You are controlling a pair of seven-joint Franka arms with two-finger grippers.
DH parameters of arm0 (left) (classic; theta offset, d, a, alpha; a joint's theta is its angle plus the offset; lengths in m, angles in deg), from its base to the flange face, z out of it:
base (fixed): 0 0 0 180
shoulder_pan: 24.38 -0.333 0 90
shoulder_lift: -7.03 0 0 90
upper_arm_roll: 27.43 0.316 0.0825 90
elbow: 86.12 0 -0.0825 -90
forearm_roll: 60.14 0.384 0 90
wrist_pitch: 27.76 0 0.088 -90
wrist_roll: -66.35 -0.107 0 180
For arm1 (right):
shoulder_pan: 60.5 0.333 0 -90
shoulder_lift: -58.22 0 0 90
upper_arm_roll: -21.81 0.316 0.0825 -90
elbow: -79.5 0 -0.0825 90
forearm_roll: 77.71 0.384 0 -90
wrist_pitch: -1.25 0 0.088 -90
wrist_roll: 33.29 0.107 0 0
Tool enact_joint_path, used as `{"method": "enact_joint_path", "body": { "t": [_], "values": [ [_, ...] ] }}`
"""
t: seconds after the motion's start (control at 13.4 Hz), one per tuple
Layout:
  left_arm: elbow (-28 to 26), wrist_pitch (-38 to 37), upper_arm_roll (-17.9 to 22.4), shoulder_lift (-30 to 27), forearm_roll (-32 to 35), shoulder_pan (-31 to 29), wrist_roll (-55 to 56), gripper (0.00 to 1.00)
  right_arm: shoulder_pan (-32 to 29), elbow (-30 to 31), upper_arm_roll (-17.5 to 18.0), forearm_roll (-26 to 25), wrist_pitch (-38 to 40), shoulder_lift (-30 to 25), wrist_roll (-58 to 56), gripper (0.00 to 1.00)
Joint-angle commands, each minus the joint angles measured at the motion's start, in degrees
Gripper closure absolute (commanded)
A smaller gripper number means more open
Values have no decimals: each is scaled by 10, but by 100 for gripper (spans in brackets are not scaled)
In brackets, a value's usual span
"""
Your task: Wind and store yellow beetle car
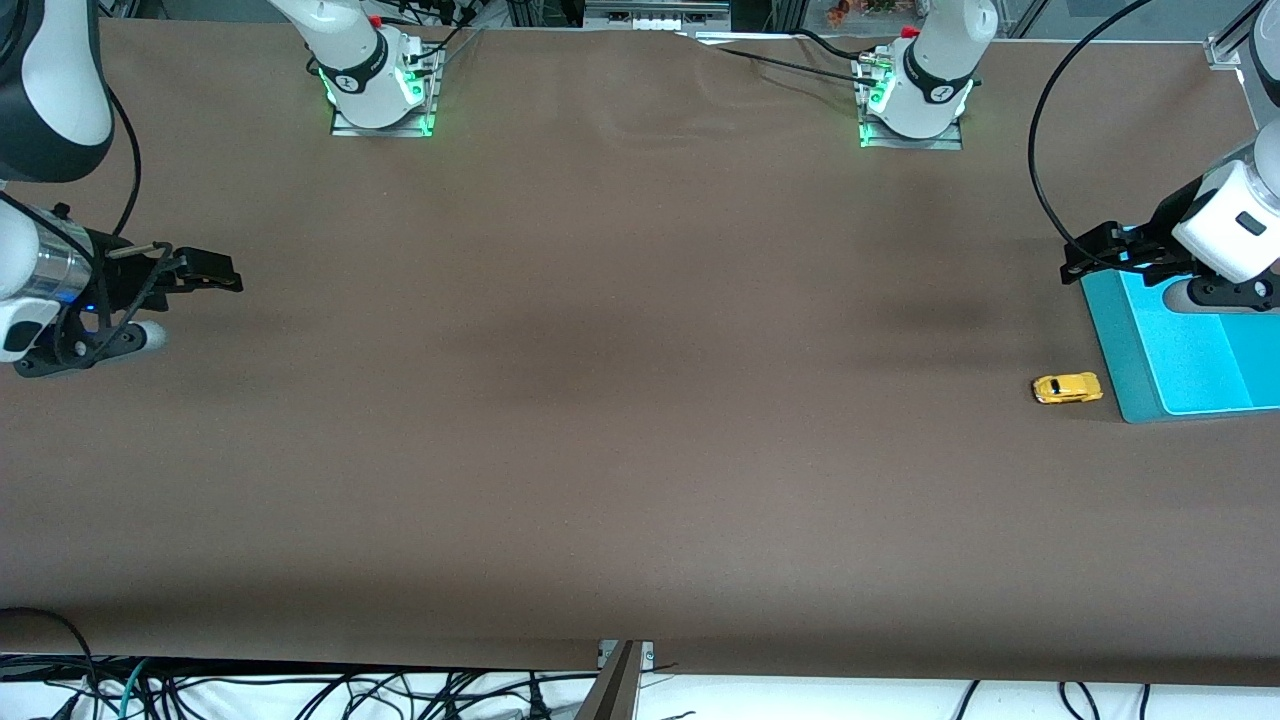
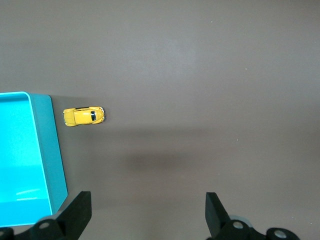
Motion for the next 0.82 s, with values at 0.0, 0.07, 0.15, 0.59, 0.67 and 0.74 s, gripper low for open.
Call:
{"method": "enact_joint_path", "body": {
  "t": [0.0, 0.07, 0.15, 0.59, 0.67, 0.74],
  "values": [
    [13, -11, 0, 5, 11, -1, -9, 0, -2, -9, 1, -23, 9, -19, 9, 0],
    [13, -11, 0, 5, 10, -2, -9, 0, -2, -8, -3, -31, 6, -27, 14, 0],
    [13, -11, 0, 5, 10, -2, -9, 0, -2, -8, -5, -46, -1, -29, 22, 0],
    [13, -11, 1, 5, 9, -3, -9, 0, -3, -8, -8, -69, -29, -66, 33, 0],
    [13, -11, 1, 5, 9, -3, -9, 0, -4, -9, -10, -70, -30, -66, 34, 0],
    [13, -12, 1, 5, 9, -3, -9, 0, -6, -10, -15, -70, -30, -66, 34, 0]
  ]
}}
